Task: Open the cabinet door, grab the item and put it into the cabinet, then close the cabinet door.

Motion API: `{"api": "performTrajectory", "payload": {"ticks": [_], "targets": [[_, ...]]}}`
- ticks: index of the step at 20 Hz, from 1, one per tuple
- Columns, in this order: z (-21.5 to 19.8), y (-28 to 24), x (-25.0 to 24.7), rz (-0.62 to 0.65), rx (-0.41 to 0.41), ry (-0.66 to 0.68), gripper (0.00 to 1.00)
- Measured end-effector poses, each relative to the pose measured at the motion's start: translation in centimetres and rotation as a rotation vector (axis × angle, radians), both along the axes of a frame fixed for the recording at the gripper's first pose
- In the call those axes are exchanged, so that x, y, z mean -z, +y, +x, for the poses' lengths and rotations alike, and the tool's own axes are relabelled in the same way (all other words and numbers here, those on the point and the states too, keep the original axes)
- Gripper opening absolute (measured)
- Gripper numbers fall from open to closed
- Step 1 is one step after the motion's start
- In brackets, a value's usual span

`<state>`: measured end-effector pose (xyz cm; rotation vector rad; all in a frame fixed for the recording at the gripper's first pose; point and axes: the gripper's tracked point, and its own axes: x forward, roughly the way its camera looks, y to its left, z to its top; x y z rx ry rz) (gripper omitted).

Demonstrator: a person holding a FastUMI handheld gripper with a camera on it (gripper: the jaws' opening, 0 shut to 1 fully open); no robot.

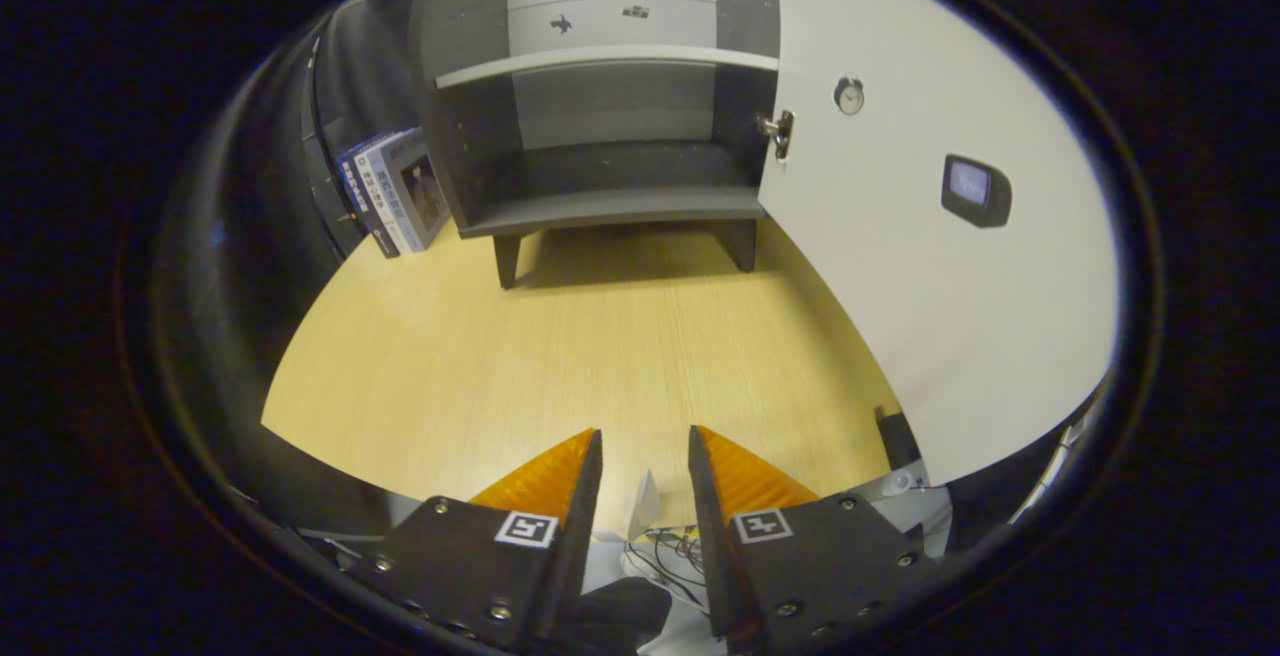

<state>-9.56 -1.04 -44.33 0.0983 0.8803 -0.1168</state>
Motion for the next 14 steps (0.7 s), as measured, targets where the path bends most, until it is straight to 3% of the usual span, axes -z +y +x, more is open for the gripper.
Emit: {"api": "performTrajectory", "payload": {"ticks": [2,9,10,11,13,14], "targets": [[-0.9,0.4,2.0,0.007,0.008,0.046,0.58],[-2.0,0.9,7.4,0.031,0.026,0.139,0.58],[-2.2,0.7,7.6,0.016,0.024,0.15,0.54],[-2.3,0.9,7.9,0.021,0.008,0.157,0.43],[-1.9,0.0,7.9,-0.025,0.015,0.147,0.39],[-1.9,-0.4,8.3,-0.037,0.007,0.148,0.19]]}}
